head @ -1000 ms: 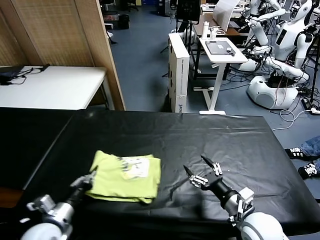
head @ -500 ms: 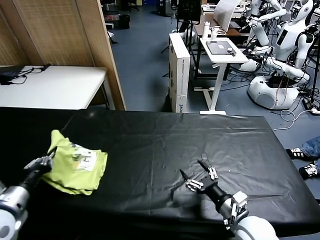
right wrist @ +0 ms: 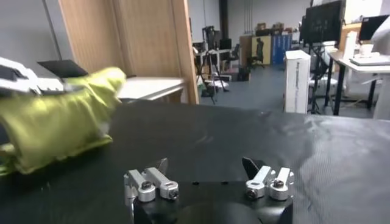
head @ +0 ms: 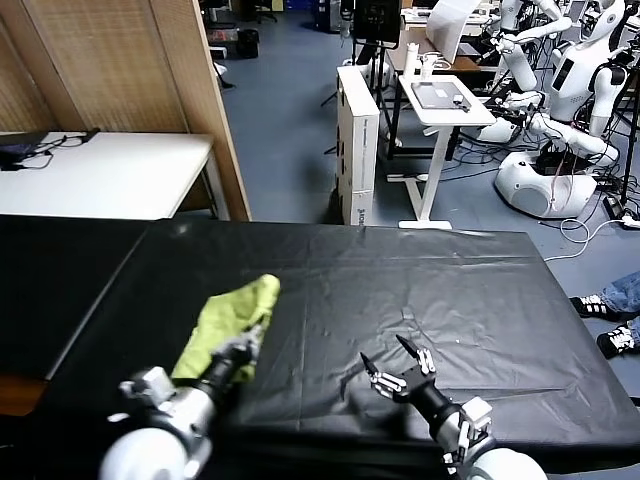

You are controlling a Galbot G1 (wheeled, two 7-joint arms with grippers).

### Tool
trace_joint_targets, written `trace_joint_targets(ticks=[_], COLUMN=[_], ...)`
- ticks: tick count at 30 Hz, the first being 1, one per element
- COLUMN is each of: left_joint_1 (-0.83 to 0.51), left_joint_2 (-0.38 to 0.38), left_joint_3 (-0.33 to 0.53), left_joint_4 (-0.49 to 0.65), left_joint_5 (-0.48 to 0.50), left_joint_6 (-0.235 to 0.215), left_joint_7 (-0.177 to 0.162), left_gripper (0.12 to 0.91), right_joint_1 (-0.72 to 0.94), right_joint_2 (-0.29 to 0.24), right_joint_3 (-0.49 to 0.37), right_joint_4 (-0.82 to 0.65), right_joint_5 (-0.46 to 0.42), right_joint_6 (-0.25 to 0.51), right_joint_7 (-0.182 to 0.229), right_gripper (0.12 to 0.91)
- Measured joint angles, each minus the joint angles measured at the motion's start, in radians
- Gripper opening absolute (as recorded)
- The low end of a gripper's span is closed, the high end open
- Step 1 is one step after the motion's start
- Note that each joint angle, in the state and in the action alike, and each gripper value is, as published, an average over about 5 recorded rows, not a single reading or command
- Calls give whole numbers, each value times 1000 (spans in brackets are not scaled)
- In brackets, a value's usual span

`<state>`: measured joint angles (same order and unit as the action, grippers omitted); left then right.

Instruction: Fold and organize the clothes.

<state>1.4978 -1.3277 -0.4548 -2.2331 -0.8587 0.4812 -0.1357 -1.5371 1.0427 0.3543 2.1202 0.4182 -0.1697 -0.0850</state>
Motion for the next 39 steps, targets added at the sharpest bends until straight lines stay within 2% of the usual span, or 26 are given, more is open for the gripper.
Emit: trace_joint_targets(ticks=[2,5,12,16,22,30,33,39], left_joint_1=[-14,-33,-30,-22,-11,22,33,48], left_joint_2=[-24,-39,-13,29,78,74,70,60], left_joint_3=[46,90,106,76,23,1,-10,-32], left_joint_4=[32,57,37,11,-9,-19,-25,-27], left_joint_5=[15,26,71,85,118,177,181,182], left_joint_6=[-2,-2,-8,-27,-46,-40,-38,-39], left_joint_7=[0,4,45,57,55,52,51,49], left_gripper=[177,263,699,875,906,907,907,907], right_joint_1=[2,12,67,119,206,269,280,286], right_joint_2=[-4,-8,-2,9,45,104,115,119], right_joint_3=[-2,-15,-73,-118,-200,-281,-297,-305], right_joint_4=[0,-3,1,-14,-59,-121,-135,-145], right_joint_5=[3,26,177,241,261,270,273,276], right_joint_6=[-3,-20,-129,-182,-231,-270,-273,-277], right_joint_7=[1,11,75,112,153,187,191,196], right_gripper=[907,907,907,907,907,895,831,565])
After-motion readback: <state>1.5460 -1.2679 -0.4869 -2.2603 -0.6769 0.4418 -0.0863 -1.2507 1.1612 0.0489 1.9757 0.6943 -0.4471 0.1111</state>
